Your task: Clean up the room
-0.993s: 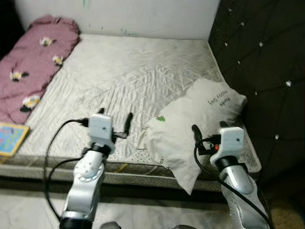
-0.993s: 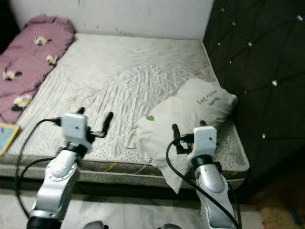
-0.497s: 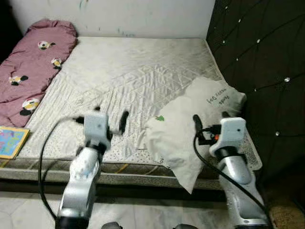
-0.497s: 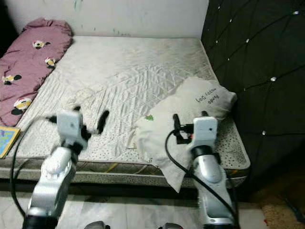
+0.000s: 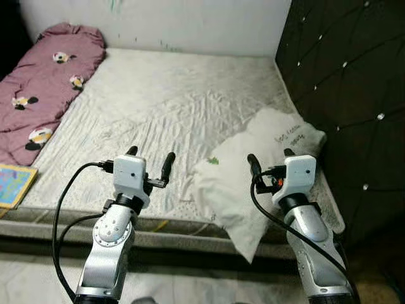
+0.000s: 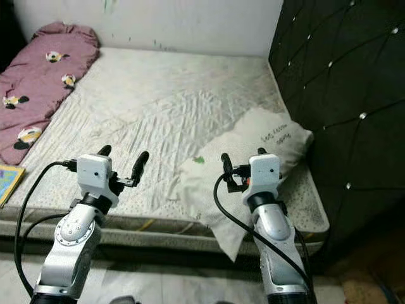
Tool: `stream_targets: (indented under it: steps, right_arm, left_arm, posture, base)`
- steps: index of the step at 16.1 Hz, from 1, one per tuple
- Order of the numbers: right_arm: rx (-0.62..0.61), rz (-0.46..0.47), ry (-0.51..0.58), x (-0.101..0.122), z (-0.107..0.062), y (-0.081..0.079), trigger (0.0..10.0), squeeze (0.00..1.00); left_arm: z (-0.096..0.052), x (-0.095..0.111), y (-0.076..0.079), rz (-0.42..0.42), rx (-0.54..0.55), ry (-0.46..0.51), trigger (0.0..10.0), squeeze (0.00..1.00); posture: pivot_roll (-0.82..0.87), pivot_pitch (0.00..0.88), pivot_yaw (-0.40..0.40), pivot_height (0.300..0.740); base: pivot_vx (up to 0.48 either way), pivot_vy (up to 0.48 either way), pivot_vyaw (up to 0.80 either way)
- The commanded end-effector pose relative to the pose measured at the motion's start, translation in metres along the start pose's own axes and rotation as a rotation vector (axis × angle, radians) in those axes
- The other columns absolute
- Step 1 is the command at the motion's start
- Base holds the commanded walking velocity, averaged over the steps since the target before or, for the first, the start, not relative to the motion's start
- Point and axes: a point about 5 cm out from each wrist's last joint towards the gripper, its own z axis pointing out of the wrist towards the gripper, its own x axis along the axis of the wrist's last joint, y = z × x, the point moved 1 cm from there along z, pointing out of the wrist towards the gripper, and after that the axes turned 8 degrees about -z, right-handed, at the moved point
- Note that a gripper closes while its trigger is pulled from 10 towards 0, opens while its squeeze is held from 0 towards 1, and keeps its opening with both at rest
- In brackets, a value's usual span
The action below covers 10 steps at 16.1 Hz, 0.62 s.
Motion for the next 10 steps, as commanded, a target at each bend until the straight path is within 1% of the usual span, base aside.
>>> stream_targets:
  steps: [1, 5, 7, 8, 9, 10]
  right_arm:
    - [-0.006, -0.011, 0.018, 0.0038, 0.0023, 0.0040, 10.0, 0.00]
    - [-0.020, -0.023, 0.029, 0.0067, 0.0021, 0.0091, 10.0, 0.00]
    - [-0.020, -0.025, 0.028, 0.0063, 0.0018, 0.0088, 10.0, 0.00]
    - [-0.015, -0.018, 0.012, 0.0042, 0.0014, 0.0080, 10.0, 0.00]
    - [-0.017, -0.014, 0.008, 0.0037, 0.0013, 0.0081, 10.0, 0.00]
    - [-0.020, -0.019, 0.006, 0.0030, 0.0010, 0.0092, 10.0, 0.00]
  left_arm:
    - [0.0016, 0.0059, 0.0029, -0.002, -0.019, 0.028, 10.0, 0.00]
    - [-0.0002, 0.0040, 0.0066, -0.013, -0.028, 0.021, 10.0, 0.00]
    - [-0.0003, 0.0036, 0.0054, -0.014, -0.020, 0.017, 10.0, 0.00]
    - [-0.0012, 0.0022, 0.0033, -0.012, -0.005, 0.005, 10.0, 0.00]
    - [-0.0014, 0.0019, 0.0030, -0.010, -0.003, 0.003, 10.0, 0.00]
    - [-0.0028, 0.0002, 0.0020, -0.006, 0.007, -0.010, 10.0, 0.00]
  posture:
    - [-0.07, 0.003, -0.043, 0.740]
    - [-0.07, 0.021, -0.044, 0.740]
    - [-0.07, 0.024, -0.047, 0.740]
    - [-0.07, 0.028, -0.050, 0.740]
    - [-0.07, 0.028, -0.050, 0.740]
    - [-0.07, 0.032, -0.051, 0.740]
  base:
    - [0.386, 0.000, 0.00]
    - [0.387, 0.000, 0.00]
    - [0.371, 0.000, 0.00]
    - [0.247, 0.000, 0.00]
    - [0.000, 0.000, 0.00]
    - [0.000, 0.000, -0.80]
